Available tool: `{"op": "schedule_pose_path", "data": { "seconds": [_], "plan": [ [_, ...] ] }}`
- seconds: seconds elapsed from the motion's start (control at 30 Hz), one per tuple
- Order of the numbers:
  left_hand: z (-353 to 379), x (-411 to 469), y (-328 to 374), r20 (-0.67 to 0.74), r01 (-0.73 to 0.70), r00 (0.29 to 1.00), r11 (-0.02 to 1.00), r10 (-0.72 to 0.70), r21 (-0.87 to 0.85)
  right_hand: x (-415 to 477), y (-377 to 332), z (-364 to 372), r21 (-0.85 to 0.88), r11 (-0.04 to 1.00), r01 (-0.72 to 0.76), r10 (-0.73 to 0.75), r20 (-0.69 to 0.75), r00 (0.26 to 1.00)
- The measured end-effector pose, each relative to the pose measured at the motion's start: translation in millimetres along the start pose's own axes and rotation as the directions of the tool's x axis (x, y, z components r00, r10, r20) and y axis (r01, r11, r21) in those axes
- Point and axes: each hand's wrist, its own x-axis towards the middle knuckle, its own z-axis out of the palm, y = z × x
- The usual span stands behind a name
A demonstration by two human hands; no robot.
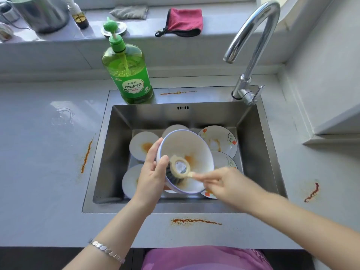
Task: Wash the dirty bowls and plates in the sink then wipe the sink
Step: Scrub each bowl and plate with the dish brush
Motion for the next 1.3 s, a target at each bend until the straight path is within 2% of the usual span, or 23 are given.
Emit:
{"op": "schedule_pose_path", "data": {
  "seconds": [0.07, 0.1, 0.23, 0.27, 0.33, 0.4, 0.47, 0.5, 0.57, 0.6, 0.63, 0.7, 0.73, 0.8, 0.83, 0.87, 0.93, 0.97, 1.0, 1.1, 1.17, 1.23, 1.3],
  "plan": [
    [-0.6, -2.0, -1.9, 0.018, 0.0, 1.0, 1.0, 0.0, 0.004, 8.1, 4.6, -10.5, -0.11, 0.993, -0.045, 0.032, -0.118, 0.993],
    [-1.8, -1.0, -2.2, 0.016, -0.014, 1.0, 1.0, 0.014, 0.012, 8.1, 6.6, -10.5, -0.132, 0.99, -0.06, 0.043, -0.127, 0.991],
    [-9.8, 6.0, -2.6, 0.042, -0.142, 0.989, 0.984, 0.139, 0.109, -5.0, -5.3, 1.4, -0.014, 0.999, -0.036, 0.037, 0.121, 0.992],
    [-12.5, 7.0, -3.6, 0.074, -0.164, 0.985, 0.976, 0.155, 0.144, -2.0, -4.2, -6.9, -0.07, 0.996, -0.049, 0.057, 0.123, 0.991],
    [-18.8, 8.8, -6.5, 0.141, -0.19, 0.977, 0.954, 0.16, 0.231, 9.0, 0.2, -28.8, -0.29, 0.953, -0.084, 0.098, 0.034, 0.995],
    [-20.5, 11.1, -6.8, 0.188, -0.196, 0.972, 0.935, 0.144, 0.297, 14.9, -0.8, -36.1, -0.53, 0.841, -0.108, 0.113, -0.023, 0.993],
    [-18.3, 14.2, -5.7, 0.197, -0.203, 0.971, 0.913, 0.14, 0.353, 15.0, -6.6, -21.8, -0.621, 0.781, -0.069, 0.063, -0.032, 0.998],
    [-17.1, 15.6, -4.8, 0.197, -0.202, 0.971, 0.901, 0.134, 0.384, 13.8, -9.5, -12.0, -0.562, 0.826, -0.039, 0.052, 0.008, 0.999],
    [-17.7, 18.1, -4.7, 0.203, -0.201, 0.971, 0.891, 0.127, 0.407, 8.4, -16.2, -3.9, -0.259, 0.965, -0.041, 0.079, 0.14, 0.987],
    [-19.6, 19.6, -6.1, 0.2, -0.193, 0.972, 0.9, 0.122, 0.39, 8.0, -14.9, -5.6, -0.132, 0.988, -0.076, 0.104, 0.217, 0.971],
    [-22.3, 19.7, -6.3, 0.199, -0.179, 0.974, 0.913, 0.111, 0.368, 8.7, -10.2, -10.1, -0.081, 0.992, -0.099, 0.117, 0.26, 0.958],
    [-26.4, 17.7, -4.2, 0.234, -0.154, 0.969, 0.925, 0.074, 0.346, 13.0, 1.5, -21.7, -0.197, 0.975, -0.099, 0.141, 0.211, 0.967],
    [-26.3, 15.8, -2.8, 0.261, -0.146, 0.964, 0.927, 0.055, 0.345, 15.7, 6.1, -26.3, -0.323, 0.943, -0.083, 0.138, 0.152, 0.979],
    [-22.1, 13.4, -2.4, 0.262, -0.139, 0.964, 0.934, 0.051, 0.328, 16.6, 7.9, -27.8, -0.599, 0.797, -0.074, 0.114, 0.029, 0.993],
    [-18.5, 13.3, -2.1, 0.225, -0.133, 0.972, 0.944, 0.065, 0.303, 15.6, 7.1, -21.3, -0.681, 0.729, -0.06, 0.07, -0.013, 0.997],
    [-15.4, 13.7, -1.0, 0.172, -0.119, 0.982, 0.954, 0.073, 0.274, 12.3, 2.6, -12.0, -0.7, 0.713, -0.028, 0.029, -0.01, 1.0],
    [-13.0, 15.7, 1.9, 0.082, -0.085, 0.994, 0.97, 0.068, 0.227, 3.3, -4.5, 2.4, -0.538, 0.842, 0.043, -0.012, 0.061, 0.998],
    [-14.4, 16.5, 2.7, 0.063, -0.072, 0.996, 0.975, 0.06, 0.212, 0.1, -4.7, 2.6, -0.407, 0.913, 0.039, -0.003, 0.089, 0.996],
    [-16.8, 17.0, 3.4, 0.058, -0.049, 0.998, 0.978, 0.038, 0.201, 0.8, 0.0, -0.7, -0.339, 0.94, 0.02, 0.009, 0.084, 0.996],
    [-23.2, 18.4, 5.3, 0.087, 0.037, 0.995, 0.979, -0.055, 0.202, 10.9, 19.3, -21.4, -0.492, 0.87, -0.045, 0.042, -0.018, 0.999],
    [-24.0, 20.0, 9.7, 0.084, 0.071, 0.992, 0.978, -0.089, 0.194, 11.0, 26.4, -26.5, -0.458, 0.888, -0.04, -0.038, -0.159, 0.987],
    [-26.2, 23.4, 15.3, 0.069, 0.101, 0.991, 0.977, -0.116, 0.189, 7.2, 28.8, -26.3, -0.206, 0.979, 0.011, -0.09, -0.379, 0.921],
    [-30.8, 25.6, 19.3, 0.084, 0.11, 0.988, 0.971, -0.131, 0.213, 6.7, 28.1, -22.8, 0.18, 0.982, 0.057, 0.047, -0.524, 0.851]
  ]
}}
